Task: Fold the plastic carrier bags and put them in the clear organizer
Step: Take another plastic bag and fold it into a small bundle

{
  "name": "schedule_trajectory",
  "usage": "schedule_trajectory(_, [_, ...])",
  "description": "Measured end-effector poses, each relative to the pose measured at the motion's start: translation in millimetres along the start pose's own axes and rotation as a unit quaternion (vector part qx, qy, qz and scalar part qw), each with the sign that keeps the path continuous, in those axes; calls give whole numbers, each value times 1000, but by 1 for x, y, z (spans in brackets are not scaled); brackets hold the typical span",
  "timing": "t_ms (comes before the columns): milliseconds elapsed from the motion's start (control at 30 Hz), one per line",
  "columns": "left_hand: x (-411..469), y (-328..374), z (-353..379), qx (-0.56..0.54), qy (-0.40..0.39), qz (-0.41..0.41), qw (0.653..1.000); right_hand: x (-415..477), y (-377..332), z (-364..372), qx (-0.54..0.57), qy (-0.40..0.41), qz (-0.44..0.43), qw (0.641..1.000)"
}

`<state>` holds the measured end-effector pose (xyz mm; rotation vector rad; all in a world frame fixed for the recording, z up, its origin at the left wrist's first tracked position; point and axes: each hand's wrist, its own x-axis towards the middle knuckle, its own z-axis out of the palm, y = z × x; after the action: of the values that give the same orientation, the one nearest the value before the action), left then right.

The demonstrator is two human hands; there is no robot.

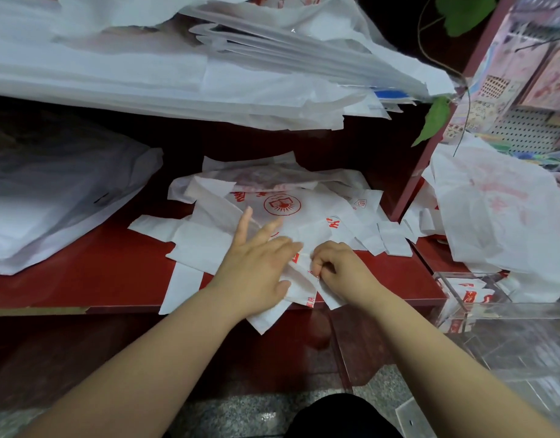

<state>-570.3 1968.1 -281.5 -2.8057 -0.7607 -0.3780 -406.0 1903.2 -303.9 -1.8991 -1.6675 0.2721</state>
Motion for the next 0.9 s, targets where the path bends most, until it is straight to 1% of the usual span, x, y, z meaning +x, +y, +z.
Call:
schedule_trajectory(33, [1, -4, 4, -6, -32, -2, 999, 0, 0, 0, 12, 2, 15, 1000])
schedule_trajectory(133, [-13, -5, 6, -29, 28, 32, 999, 1, -1, -4, 42, 6, 55, 998])
schedule_trajectory(267, [-20, -2, 31, -64, 79, 18, 995, 0, -7, -9, 88, -6, 108, 990])
schedule_trajectory(333, [-20, 2, 35, -90, 117, 25, 989, -1, -12, -10, 112, 22, 125, 985])
schedule_trajectory(367, [-20, 3, 38, -96, 128, 30, 987, -2, -15, -10, 106, 48, 124, 985])
schedule_trajectory(433, [-20, 5, 37, -106, 116, 27, 987, -6, -21, -4, 71, 96, 109, 987])
schedule_trajectory(467, [-19, 6, 36, -111, 109, 23, 987, -9, -26, 1, 48, 105, 94, 989])
schedule_trajectory(567, [-20, 10, 33, -111, 82, 21, 990, -17, -32, 20, -37, 81, 33, 996])
schedule_trajectory(633, [-22, 10, 34, -102, 90, 22, 990, -21, -29, 27, -88, 53, 14, 995])
schedule_trajectory(733, [-29, 8, 36, -114, 98, 21, 988, -25, -26, 29, -118, 74, -19, 990])
schedule_trajectory(767, [-30, 7, 36, -120, 84, 13, 989, -26, -26, 30, -112, 96, -30, 989])
schedule_trajectory(833, [-29, 11, 31, -135, 24, -23, 990, -27, -21, 37, -121, 149, -66, 979])
schedule_trajectory(900, [-25, 14, 27, -106, -44, -68, 991, -26, -20, 40, -130, 150, -78, 977])
